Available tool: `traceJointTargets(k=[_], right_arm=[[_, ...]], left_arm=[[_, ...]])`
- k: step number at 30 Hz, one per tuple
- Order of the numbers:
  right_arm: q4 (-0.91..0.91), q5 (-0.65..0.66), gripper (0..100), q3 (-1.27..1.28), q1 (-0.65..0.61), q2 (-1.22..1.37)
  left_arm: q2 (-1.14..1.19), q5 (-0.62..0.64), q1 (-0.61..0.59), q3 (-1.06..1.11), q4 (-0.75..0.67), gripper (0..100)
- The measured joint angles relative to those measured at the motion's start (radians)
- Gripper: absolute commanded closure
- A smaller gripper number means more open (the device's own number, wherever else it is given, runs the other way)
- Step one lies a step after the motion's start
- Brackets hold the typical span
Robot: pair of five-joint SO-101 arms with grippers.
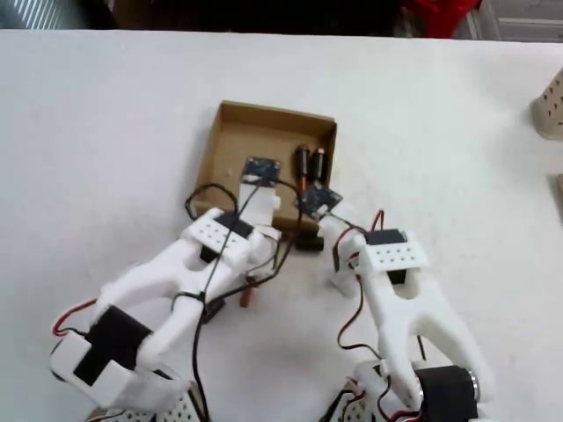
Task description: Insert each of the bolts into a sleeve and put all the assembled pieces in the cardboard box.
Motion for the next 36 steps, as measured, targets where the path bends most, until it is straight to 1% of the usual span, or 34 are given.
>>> traceJointTargets(k=[2,5,12,14,20,25,31,36], right_arm=[[-0.017,-0.020,98.1,0.000,0.000,0.000],[-0.051,-0.106,98.1,0.000,0.000,0.000],[-0.192,-0.399,98.1,0.000,0.000,0.000],[-0.213,-0.460,98.1,0.000,0.000,0.000],[-0.255,-0.557,98.1,0.002,-0.038,0.000],[-0.347,-0.660,98.1,0.002,-0.064,0.002],[-0.423,-0.753,98.1,0.006,-0.068,0.002],[-0.512,-0.802,98.1,0.052,-0.083,0.002]], left_arm=[[0.000,-0.038,0.000,0.000,0.000,98],[0.000,-0.052,0.000,0.000,0.000,98],[0.000,-0.057,0.000,0.000,0.000,98],[0.000,-0.057,0.000,0.000,0.000,98],[0.000,-0.057,0.000,0.005,-0.002,98],[-0.052,-0.061,-0.003,0.054,-0.006,98],[-0.123,-0.061,-0.064,0.133,-0.092,98],[-0.126,-0.061,-0.098,0.135,-0.106,98]])
